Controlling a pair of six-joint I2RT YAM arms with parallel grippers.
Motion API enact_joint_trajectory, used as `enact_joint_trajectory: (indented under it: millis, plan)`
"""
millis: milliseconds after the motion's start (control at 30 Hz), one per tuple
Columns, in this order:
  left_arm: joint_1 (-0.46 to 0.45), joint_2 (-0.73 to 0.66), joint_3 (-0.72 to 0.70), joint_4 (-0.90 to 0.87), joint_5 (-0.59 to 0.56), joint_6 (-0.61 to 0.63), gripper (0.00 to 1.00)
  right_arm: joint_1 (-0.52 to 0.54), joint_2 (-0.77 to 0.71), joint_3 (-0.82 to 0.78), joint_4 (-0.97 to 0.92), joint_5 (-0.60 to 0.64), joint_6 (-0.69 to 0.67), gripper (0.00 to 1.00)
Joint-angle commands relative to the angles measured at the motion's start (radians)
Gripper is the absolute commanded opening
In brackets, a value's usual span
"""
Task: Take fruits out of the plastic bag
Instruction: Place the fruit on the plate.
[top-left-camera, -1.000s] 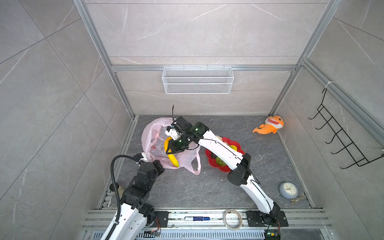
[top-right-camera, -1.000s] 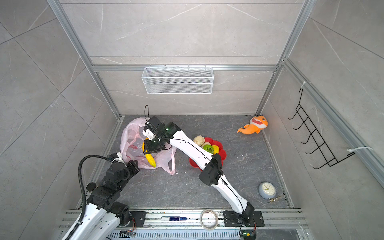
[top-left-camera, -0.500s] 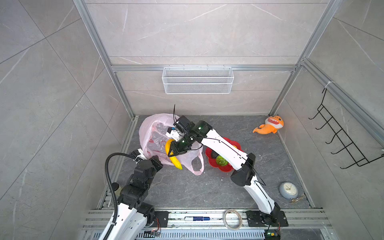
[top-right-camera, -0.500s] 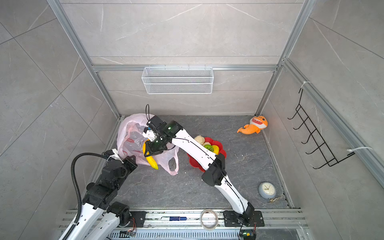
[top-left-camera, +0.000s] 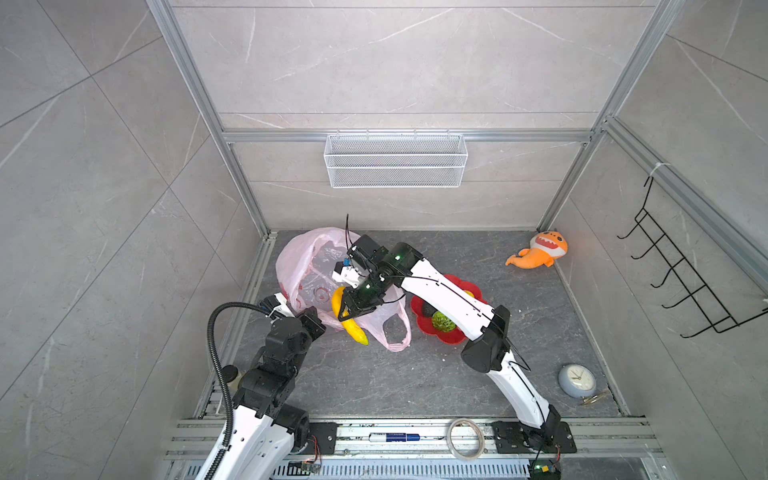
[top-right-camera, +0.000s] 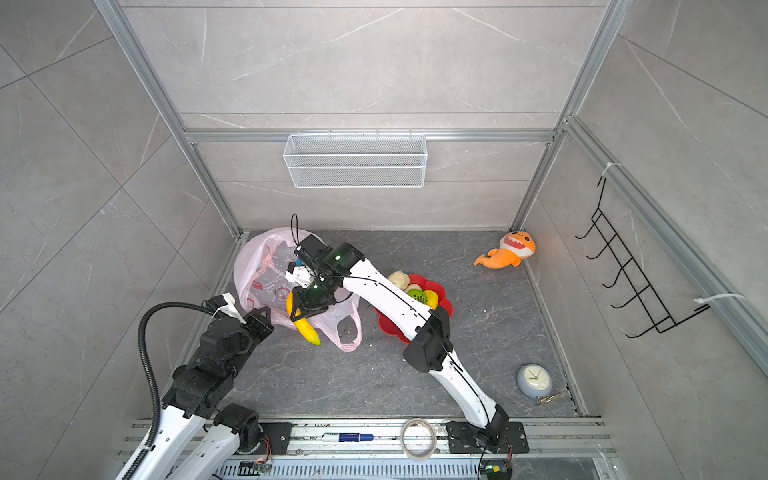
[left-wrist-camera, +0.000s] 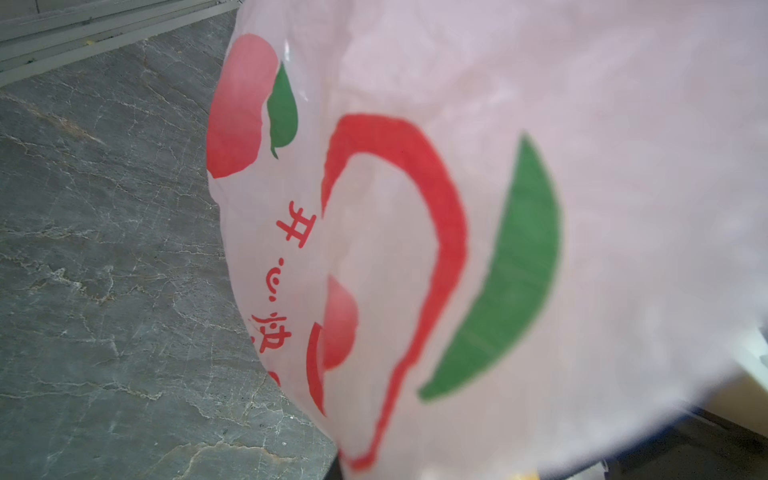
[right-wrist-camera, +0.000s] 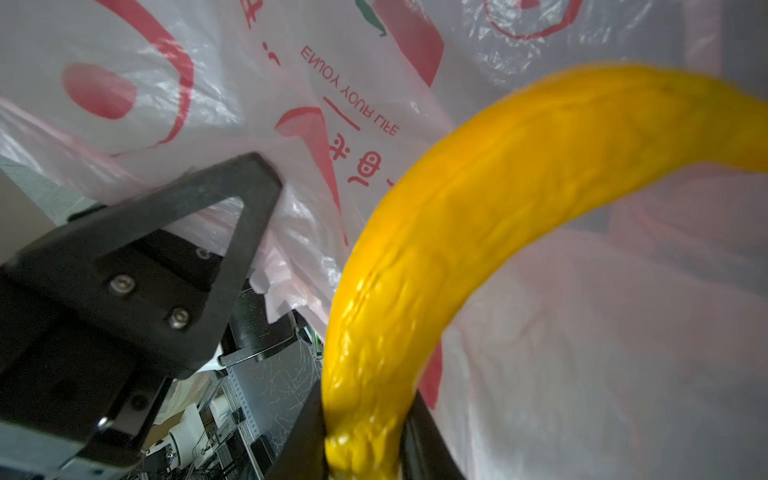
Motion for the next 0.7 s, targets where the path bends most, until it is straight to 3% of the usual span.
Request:
enact_joint_trajectory:
  millis: [0, 367, 667]
  plan:
    - [-0.004, 0.030, 0.027, 0.025, -0.018, 0.023, 0.00, -0.001, -0.042, 0.045, -0.017, -0.006, -0.046, 0.18]
    - [-0.004, 0.073, -0.012, 0.046, -0.004, -0.014, 0.00, 0.000, -0.120, 0.042, 0.007, 0.027, -0.058, 0.19]
    - [-0.003, 0.109, 0.037, -0.024, -0.070, 0.008, 0.00, 0.000, -0.199, -0.030, 0.012, 0.074, -0.075, 0.18]
